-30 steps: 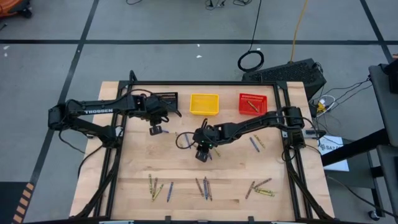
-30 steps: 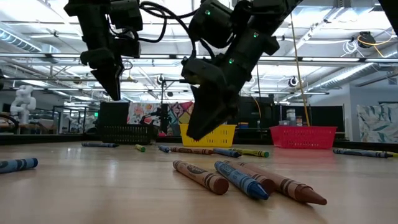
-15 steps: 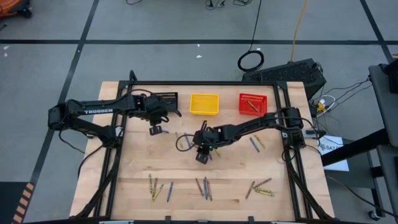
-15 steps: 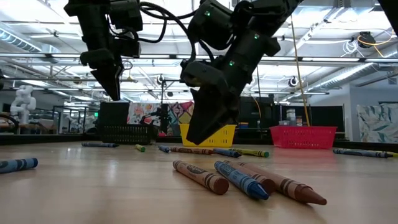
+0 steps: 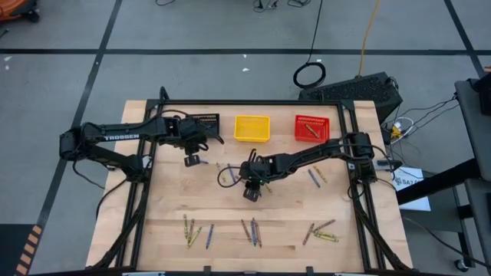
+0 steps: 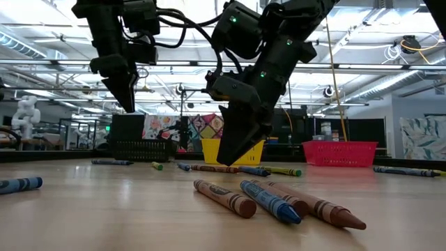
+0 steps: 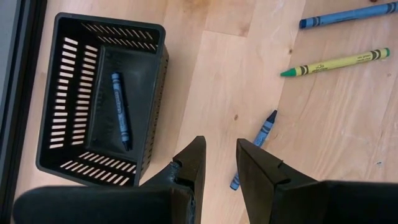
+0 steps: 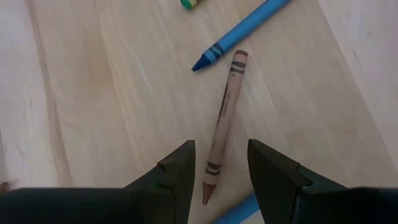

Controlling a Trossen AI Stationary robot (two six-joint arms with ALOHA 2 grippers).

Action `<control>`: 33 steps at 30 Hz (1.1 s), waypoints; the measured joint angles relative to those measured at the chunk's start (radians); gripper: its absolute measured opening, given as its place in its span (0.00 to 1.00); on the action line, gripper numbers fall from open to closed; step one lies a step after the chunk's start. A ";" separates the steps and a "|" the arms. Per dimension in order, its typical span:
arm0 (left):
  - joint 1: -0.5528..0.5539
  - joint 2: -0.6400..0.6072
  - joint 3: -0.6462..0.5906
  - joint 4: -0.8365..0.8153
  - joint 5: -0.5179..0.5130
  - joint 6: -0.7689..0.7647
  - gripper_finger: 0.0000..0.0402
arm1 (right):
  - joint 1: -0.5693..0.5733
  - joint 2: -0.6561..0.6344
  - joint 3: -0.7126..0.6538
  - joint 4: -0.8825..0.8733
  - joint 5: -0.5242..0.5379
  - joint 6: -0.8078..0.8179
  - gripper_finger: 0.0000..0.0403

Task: Sort crayons
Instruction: Put the brown crayon into the yellow bin

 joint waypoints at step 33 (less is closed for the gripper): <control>0.000 0.000 0.000 0.005 0.000 0.000 0.22 | 0.000 0.042 0.002 0.001 0.003 0.010 0.02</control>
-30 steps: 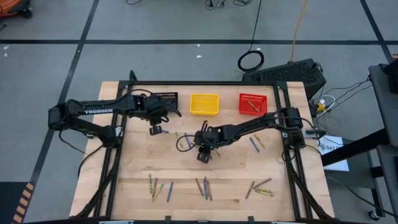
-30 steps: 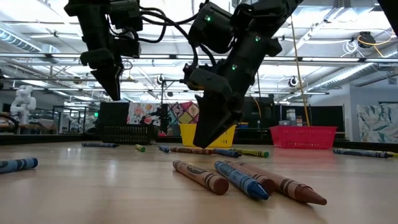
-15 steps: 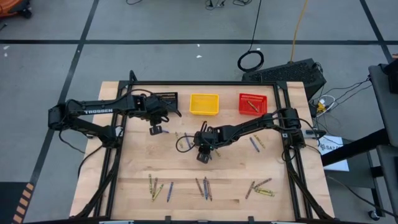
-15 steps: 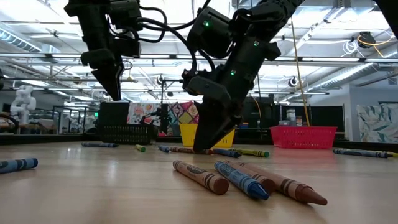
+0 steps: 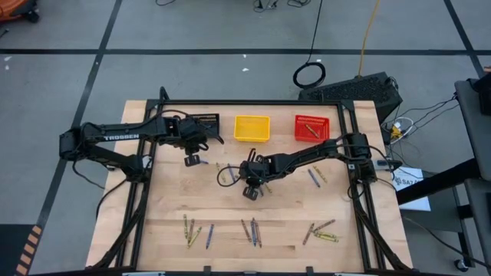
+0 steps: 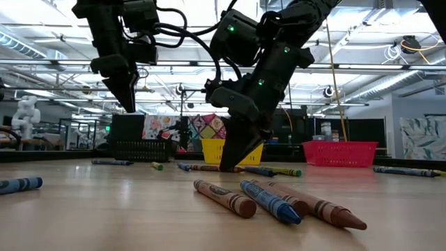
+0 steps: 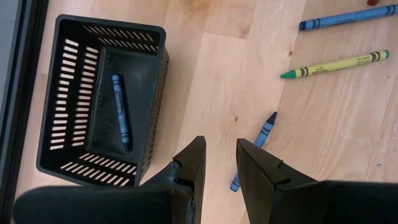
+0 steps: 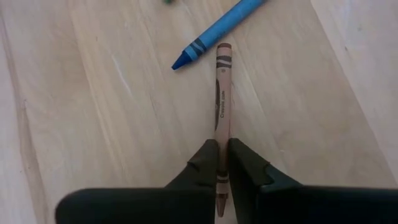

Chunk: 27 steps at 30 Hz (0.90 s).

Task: Sort crayons
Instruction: Put the brown crayon into the yellow bin

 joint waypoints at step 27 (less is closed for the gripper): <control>0.000 0.000 0.000 0.000 0.000 0.000 0.22 | -0.011 -0.081 -0.005 -0.001 -0.004 -0.002 0.00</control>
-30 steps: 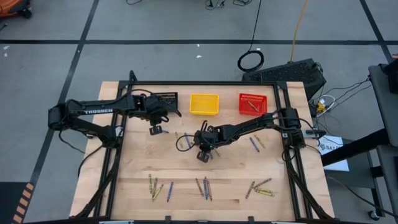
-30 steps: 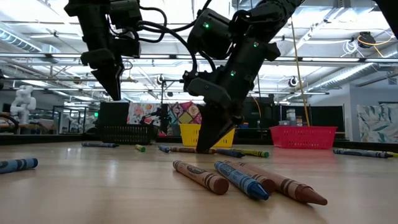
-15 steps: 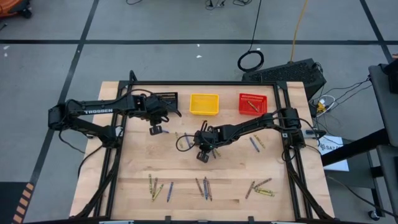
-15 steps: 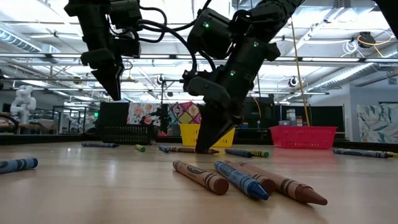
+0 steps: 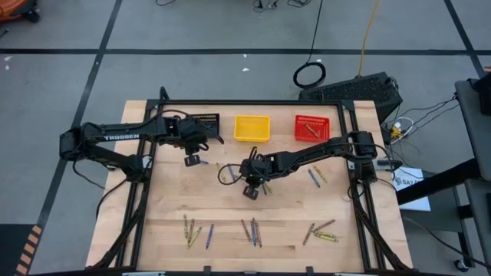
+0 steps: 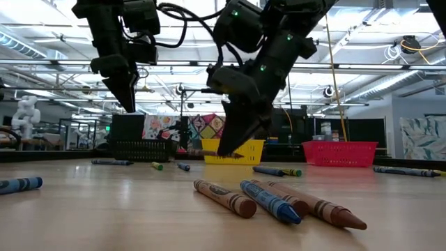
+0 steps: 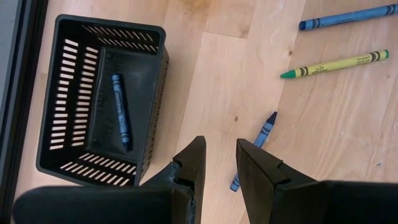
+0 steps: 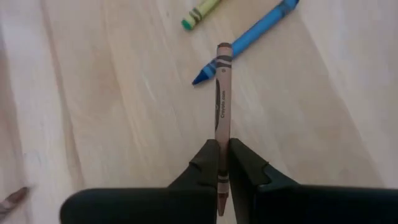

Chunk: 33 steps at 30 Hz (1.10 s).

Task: Sort crayons
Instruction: Put the brown crayon into the yellow bin

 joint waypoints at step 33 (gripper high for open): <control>0.000 0.000 0.000 -0.005 0.000 0.000 0.22 | -0.427 -0.146 0.003 -0.122 0.002 -0.251 0.00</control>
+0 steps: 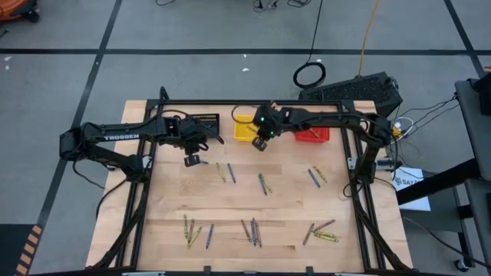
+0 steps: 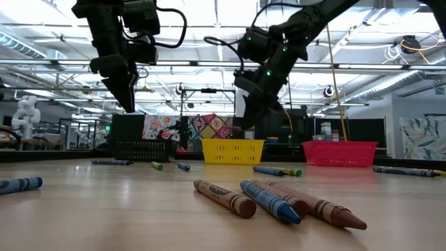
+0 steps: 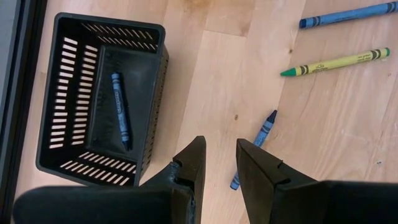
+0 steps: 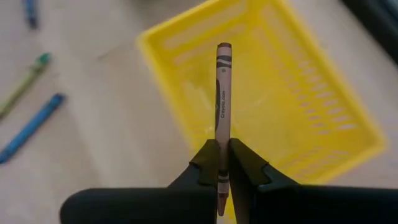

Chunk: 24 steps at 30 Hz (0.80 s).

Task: Sort crayons
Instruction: Put the brown crayon into the yellow bin

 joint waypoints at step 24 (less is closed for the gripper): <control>0.000 0.000 0.000 0.005 0.000 0.000 0.22 | -0.073 0.044 0.000 0.027 -0.108 -0.034 0.00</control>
